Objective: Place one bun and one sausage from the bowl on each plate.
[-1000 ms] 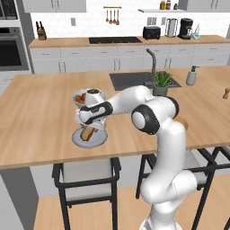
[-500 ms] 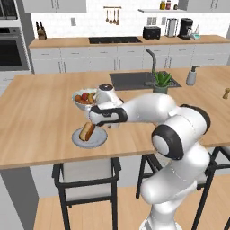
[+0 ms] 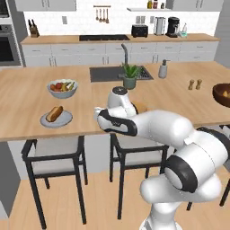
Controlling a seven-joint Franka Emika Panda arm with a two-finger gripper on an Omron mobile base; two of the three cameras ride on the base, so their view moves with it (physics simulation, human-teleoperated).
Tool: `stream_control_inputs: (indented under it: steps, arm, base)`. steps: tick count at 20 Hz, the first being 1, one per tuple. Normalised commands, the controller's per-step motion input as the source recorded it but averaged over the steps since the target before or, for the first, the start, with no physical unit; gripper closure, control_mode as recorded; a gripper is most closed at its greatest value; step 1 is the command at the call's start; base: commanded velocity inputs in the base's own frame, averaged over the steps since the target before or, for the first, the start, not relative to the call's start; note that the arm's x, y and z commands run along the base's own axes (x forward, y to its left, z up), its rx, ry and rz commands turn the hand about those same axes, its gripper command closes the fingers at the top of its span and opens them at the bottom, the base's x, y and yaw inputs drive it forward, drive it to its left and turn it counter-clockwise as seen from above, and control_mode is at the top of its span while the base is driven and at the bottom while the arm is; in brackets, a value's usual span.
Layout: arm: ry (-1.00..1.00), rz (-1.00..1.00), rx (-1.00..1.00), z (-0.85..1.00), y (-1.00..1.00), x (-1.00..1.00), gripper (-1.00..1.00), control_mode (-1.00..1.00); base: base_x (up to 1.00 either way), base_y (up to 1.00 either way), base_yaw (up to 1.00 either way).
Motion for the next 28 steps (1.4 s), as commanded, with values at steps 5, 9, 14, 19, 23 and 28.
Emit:
stream_control_inputs:
  steps: [5, 9, 14, 19, 23, 28]
  arm:
    - [0.0, 0.0, 0.0, 0.0, 0.0, 0.0, -1.0, 1.0]
    - [0.0, 0.0, 0.0, 0.0, 0.0, 0.0, -1.0, 1.0]
    - [0.0, 0.0, 0.0, 0.0, 0.0, 0.0, -1.0, 1.0]
    - [0.0, 0.0, 0.0, 0.0, 0.0, 0.0, -1.0, 1.0]
    - [0.0, 0.0, 0.0, 0.0, 0.0, 0.0, -1.0, 1.0]
    - [0.0, 0.0, 0.0, 0.0, 0.0, 0.0, -1.0, 1.0]
  base:
    - [-0.8, -1.0, -0.02]
    - [-0.14, -1.0, -0.11]
    - [0.06, -1.0, -0.18]
    - [0.0, -1.0, -0.17]
    - [0.13, -1.0, -0.09]
    - [0.32, -1.0, 0.01]
